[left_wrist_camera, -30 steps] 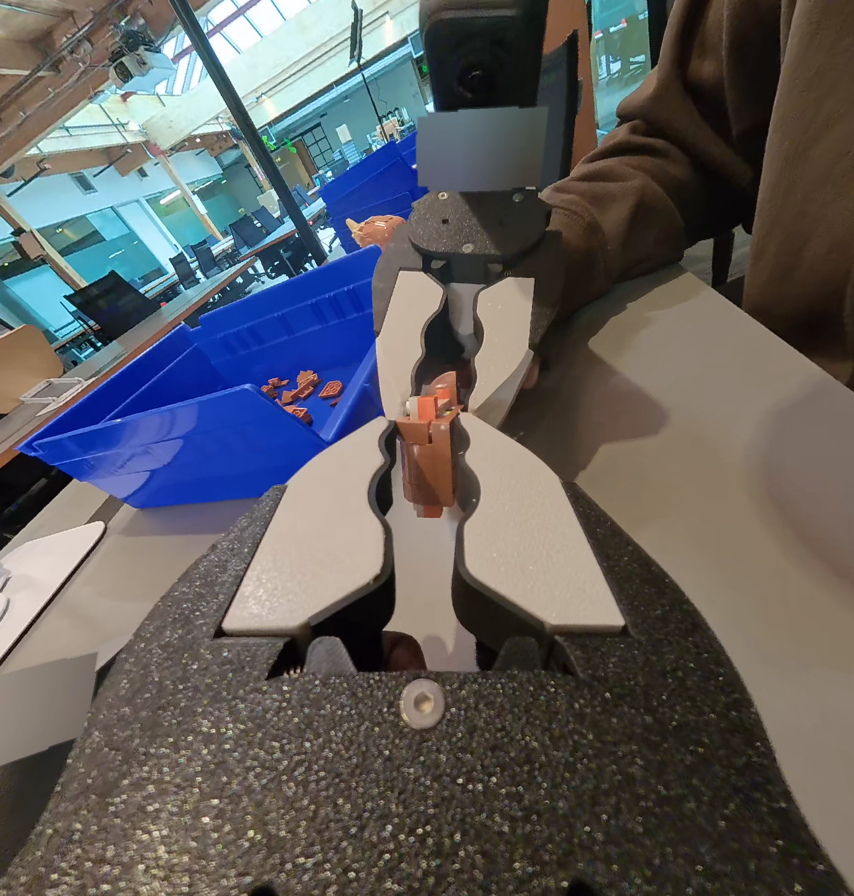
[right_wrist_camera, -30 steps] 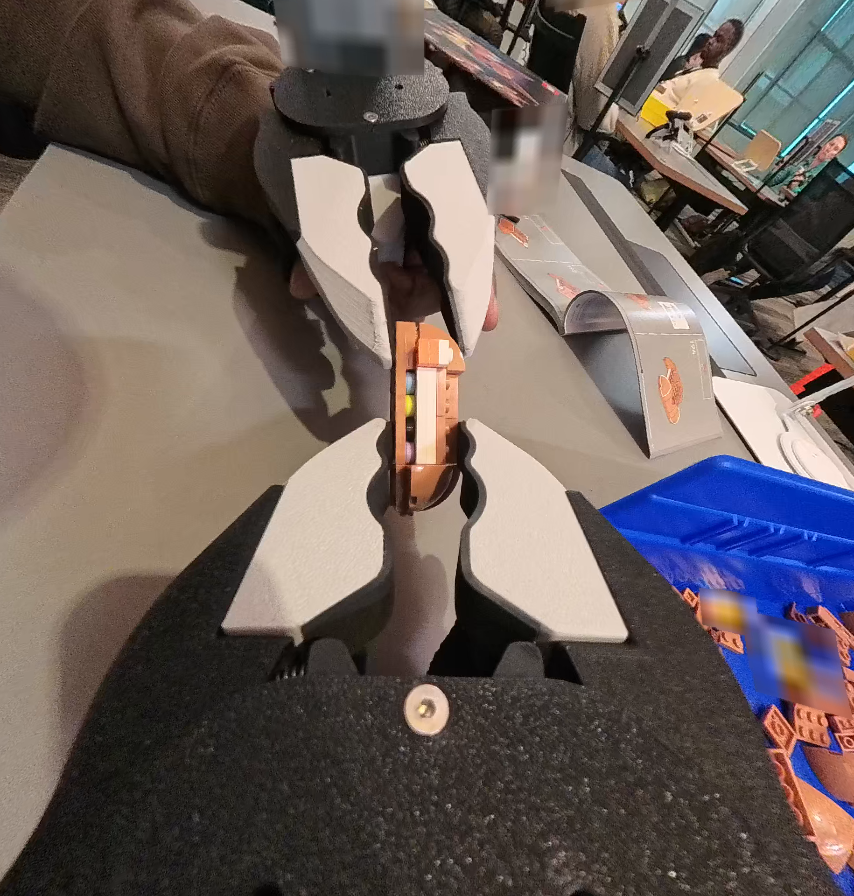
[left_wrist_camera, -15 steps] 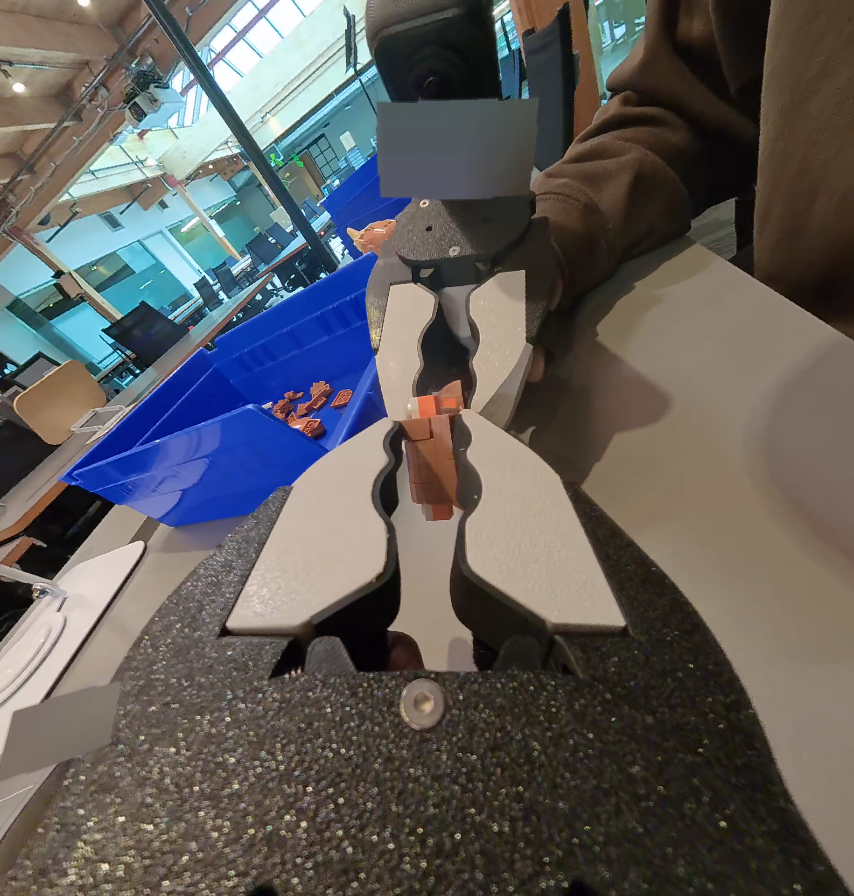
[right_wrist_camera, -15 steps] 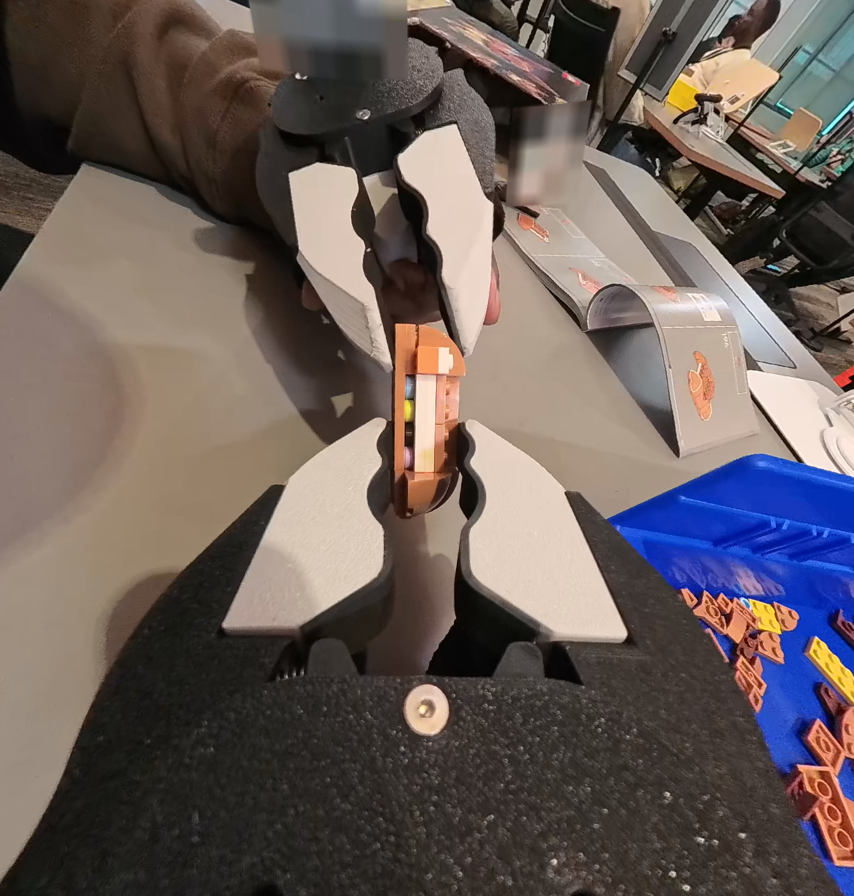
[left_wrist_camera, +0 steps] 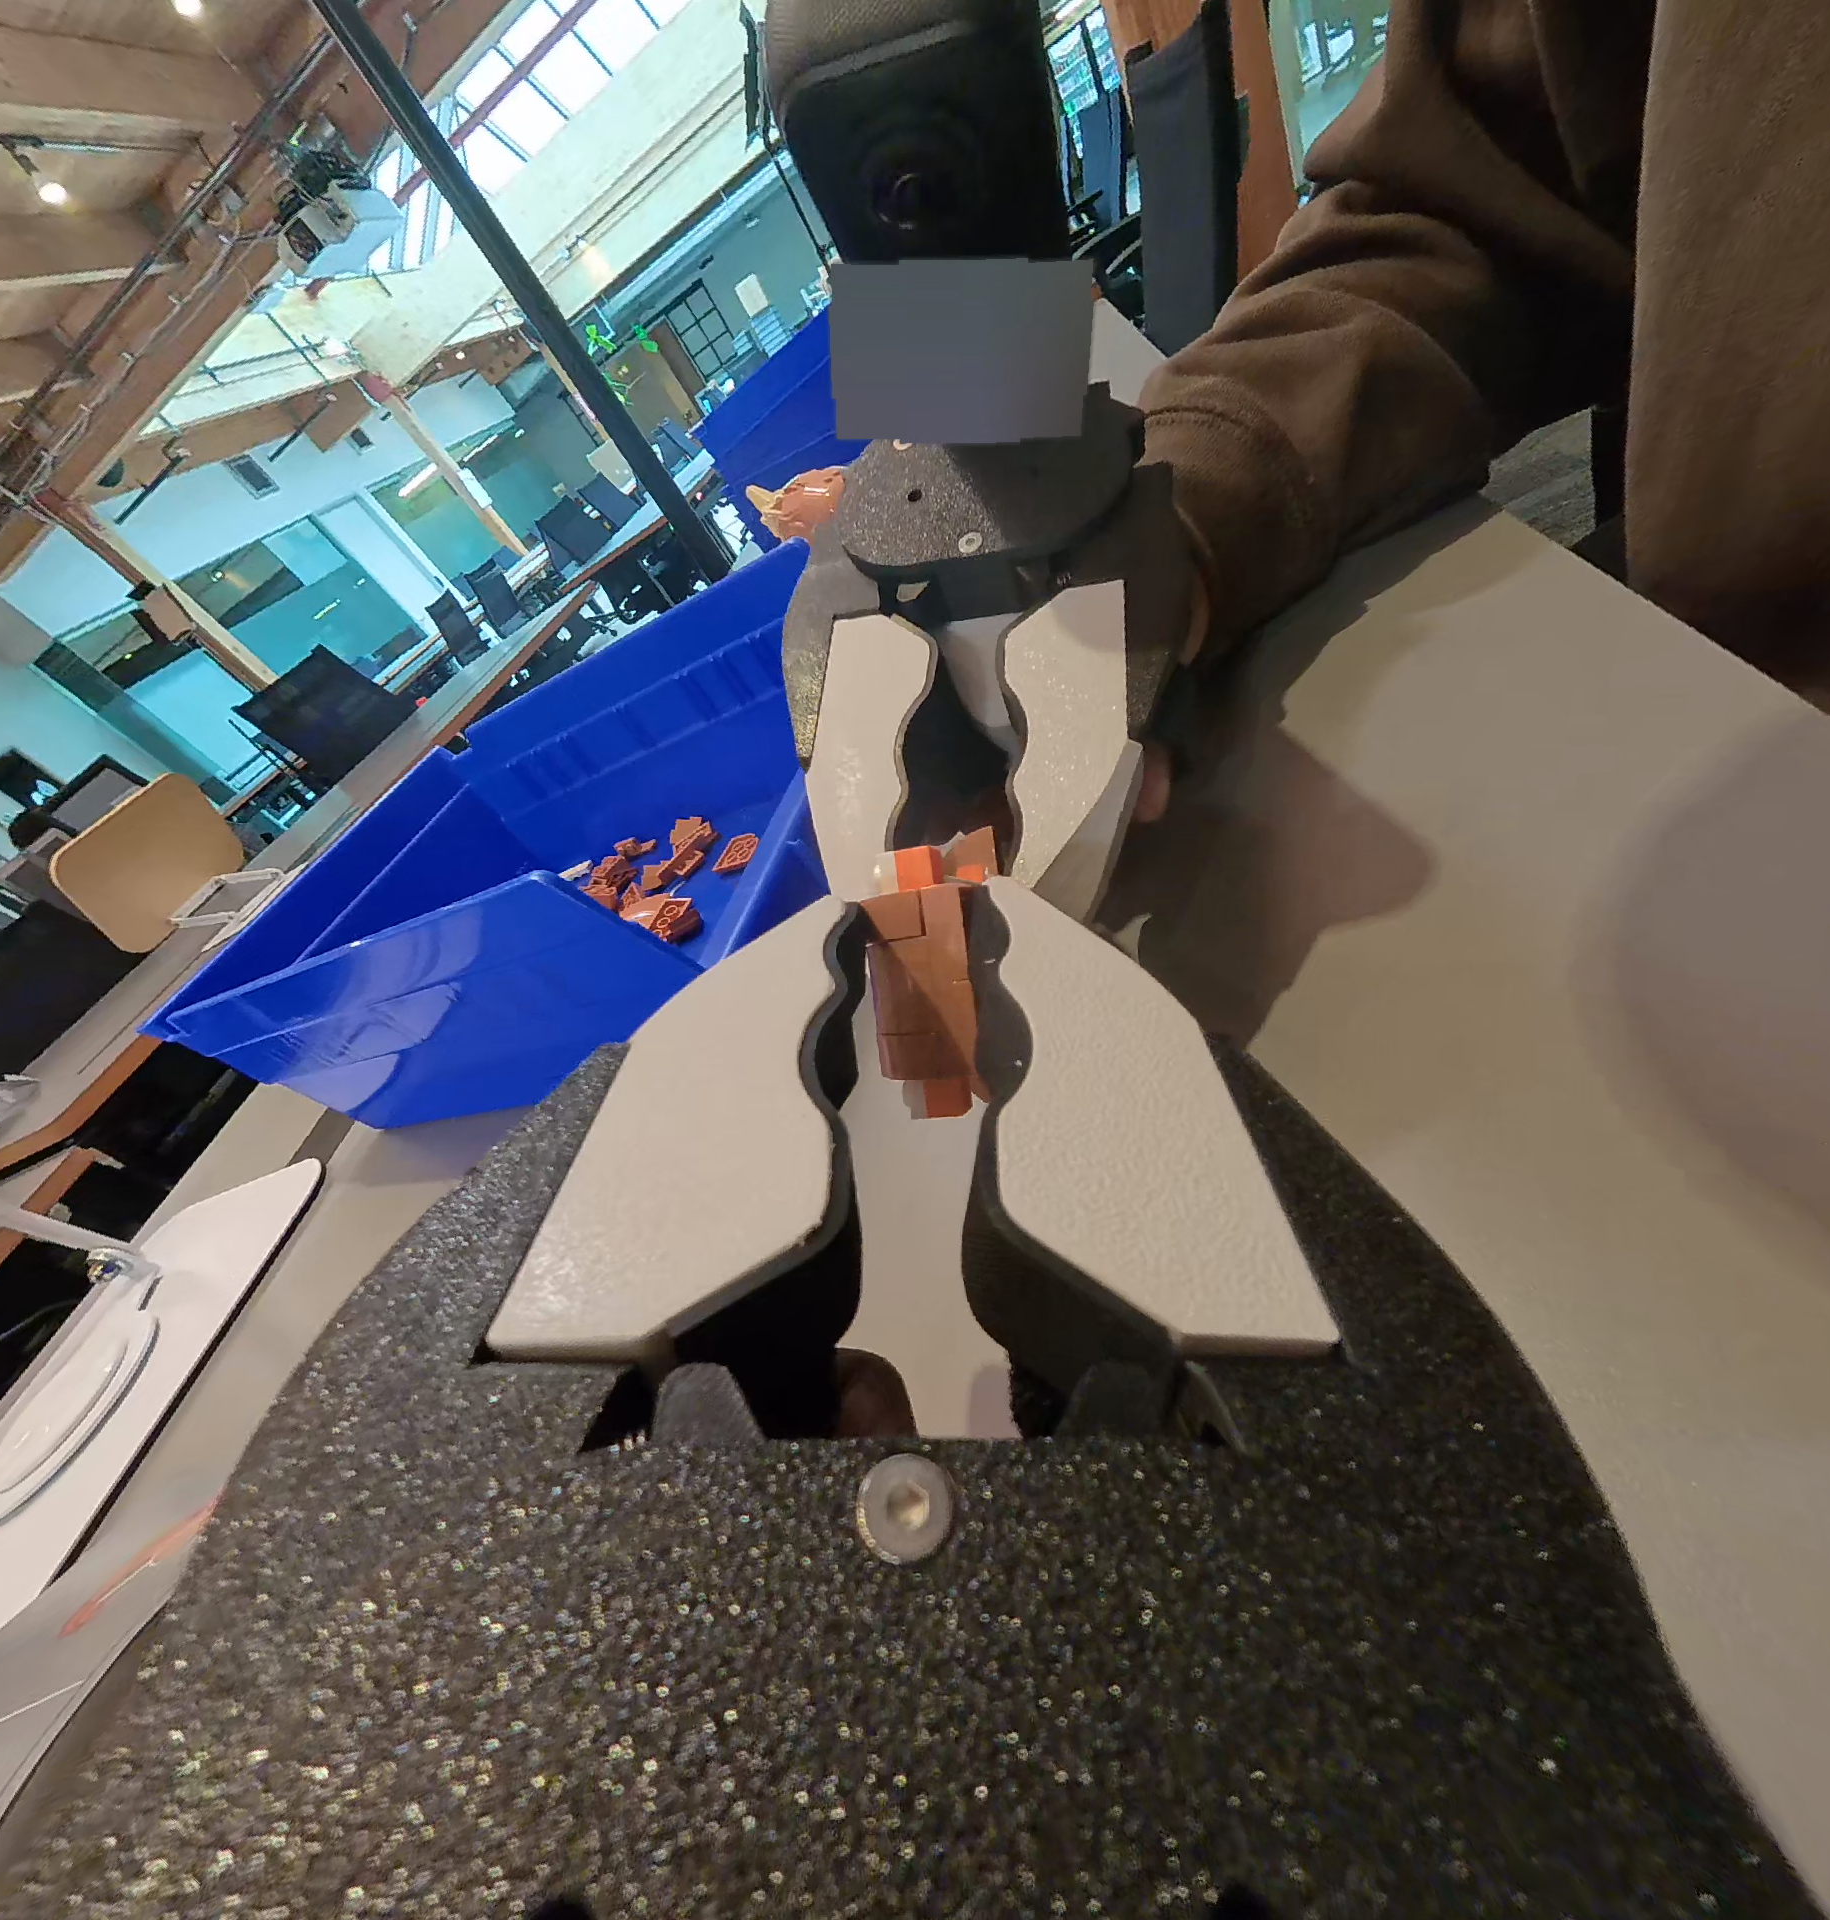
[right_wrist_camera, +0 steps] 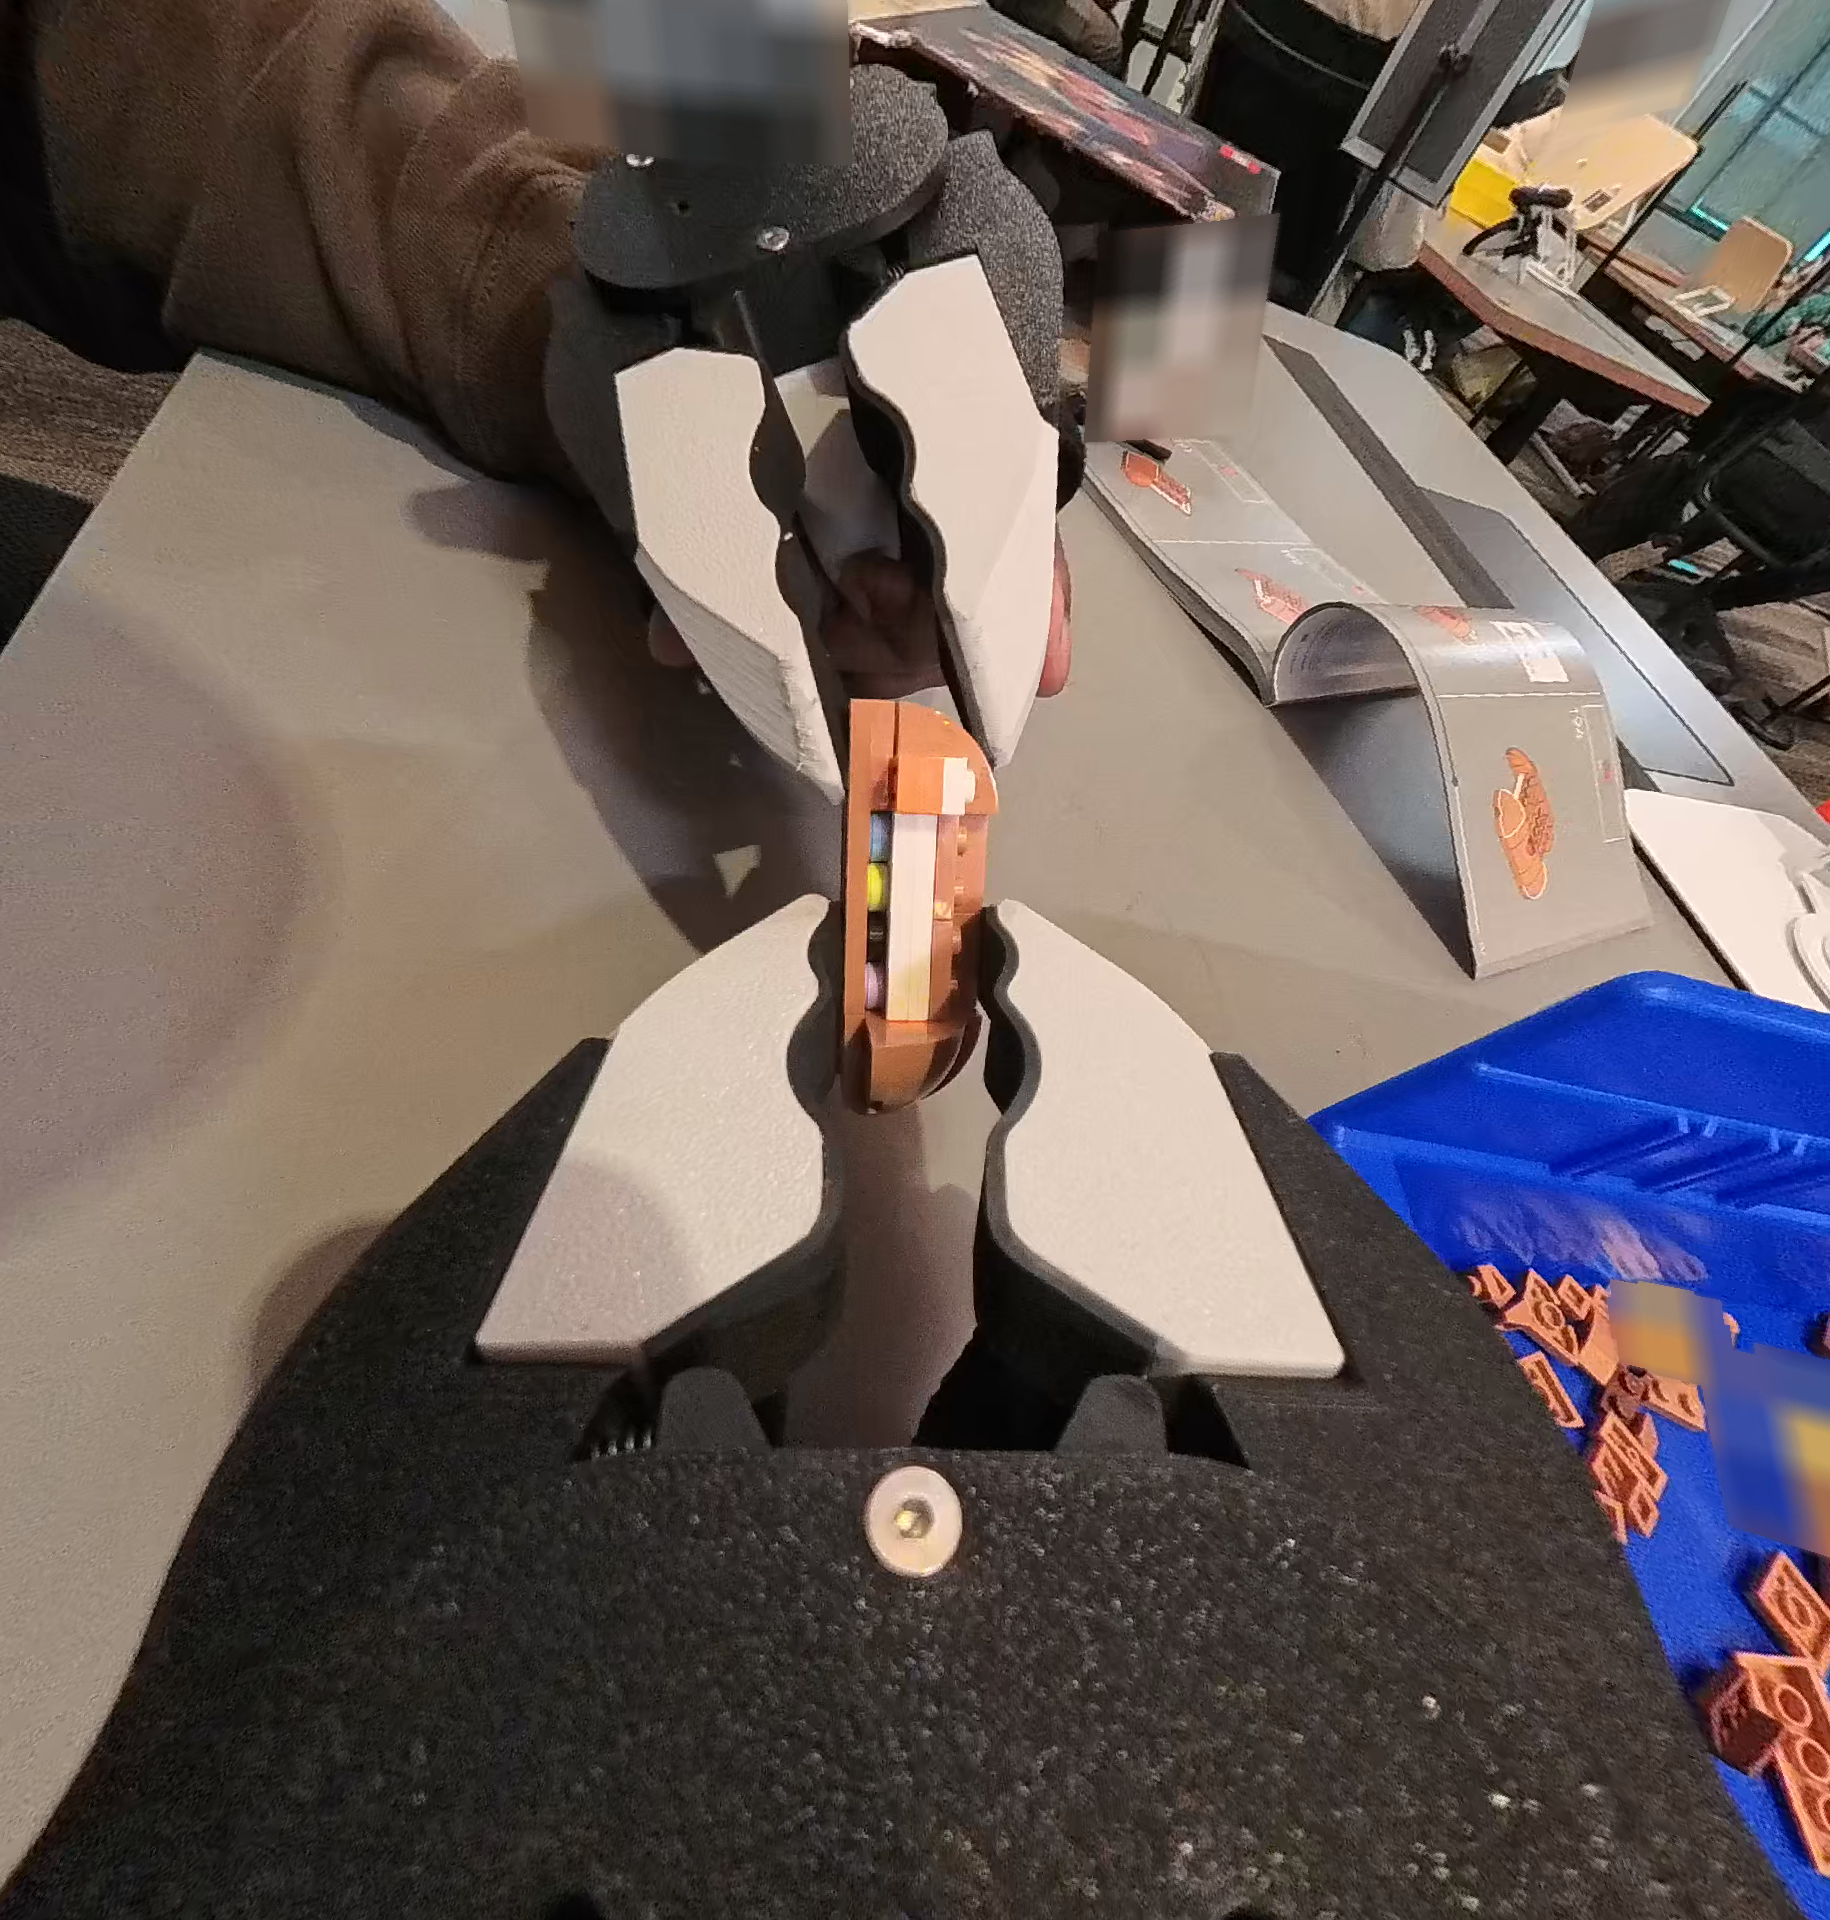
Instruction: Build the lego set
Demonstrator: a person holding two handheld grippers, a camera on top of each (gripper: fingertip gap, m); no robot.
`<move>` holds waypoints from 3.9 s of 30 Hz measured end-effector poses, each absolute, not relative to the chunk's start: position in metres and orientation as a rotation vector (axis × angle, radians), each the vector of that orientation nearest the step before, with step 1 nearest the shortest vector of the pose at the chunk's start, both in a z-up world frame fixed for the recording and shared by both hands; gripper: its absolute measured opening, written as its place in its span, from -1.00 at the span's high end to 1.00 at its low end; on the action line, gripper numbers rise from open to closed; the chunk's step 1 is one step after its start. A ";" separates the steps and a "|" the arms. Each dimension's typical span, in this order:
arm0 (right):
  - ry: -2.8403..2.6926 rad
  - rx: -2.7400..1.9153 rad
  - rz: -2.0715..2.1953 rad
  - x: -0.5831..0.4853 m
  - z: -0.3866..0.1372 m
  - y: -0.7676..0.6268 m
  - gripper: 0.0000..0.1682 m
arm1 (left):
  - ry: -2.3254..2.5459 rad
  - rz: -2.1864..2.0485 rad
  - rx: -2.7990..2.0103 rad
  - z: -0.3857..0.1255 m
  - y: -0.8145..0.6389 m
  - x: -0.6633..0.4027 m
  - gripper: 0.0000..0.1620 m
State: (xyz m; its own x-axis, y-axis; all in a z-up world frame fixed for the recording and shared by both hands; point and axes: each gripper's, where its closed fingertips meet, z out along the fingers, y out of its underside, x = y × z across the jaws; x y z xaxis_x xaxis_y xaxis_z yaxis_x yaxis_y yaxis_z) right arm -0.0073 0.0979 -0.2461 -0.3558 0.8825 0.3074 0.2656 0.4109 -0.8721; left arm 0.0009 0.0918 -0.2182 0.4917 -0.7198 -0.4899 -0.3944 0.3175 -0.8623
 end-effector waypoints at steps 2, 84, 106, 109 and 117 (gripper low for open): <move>-1.844 -0.989 0.944 -0.007 -0.246 0.098 0.71 | 1.109 -0.284 -1.299 -0.218 0.092 0.001 0.76; -1.892 -0.983 0.933 -0.005 -0.252 0.092 0.72 | 1.152 -0.296 -1.345 -0.225 0.088 0.008 0.74; -1.931 -0.955 0.866 -0.005 -0.259 0.091 0.71 | 1.145 -0.372 -1.367 -0.226 0.086 0.010 0.66; -1.937 -0.938 0.856 -0.005 -0.259 0.088 0.71 | 1.170 -0.389 -1.399 -0.232 0.085 0.012 0.65; -1.935 -0.942 0.879 -0.005 -0.258 0.086 0.71 | 1.175 -0.400 -1.392 -0.232 0.084 0.013 0.72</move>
State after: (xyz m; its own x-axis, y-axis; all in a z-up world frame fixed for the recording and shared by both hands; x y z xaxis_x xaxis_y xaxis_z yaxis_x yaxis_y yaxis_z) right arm -0.0046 0.0862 -0.2578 -0.4077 0.8440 0.3486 0.2923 0.4823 -0.8258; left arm 0.0131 0.0838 -0.2324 0.4287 -0.8117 -0.3968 -0.4012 0.2225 -0.8885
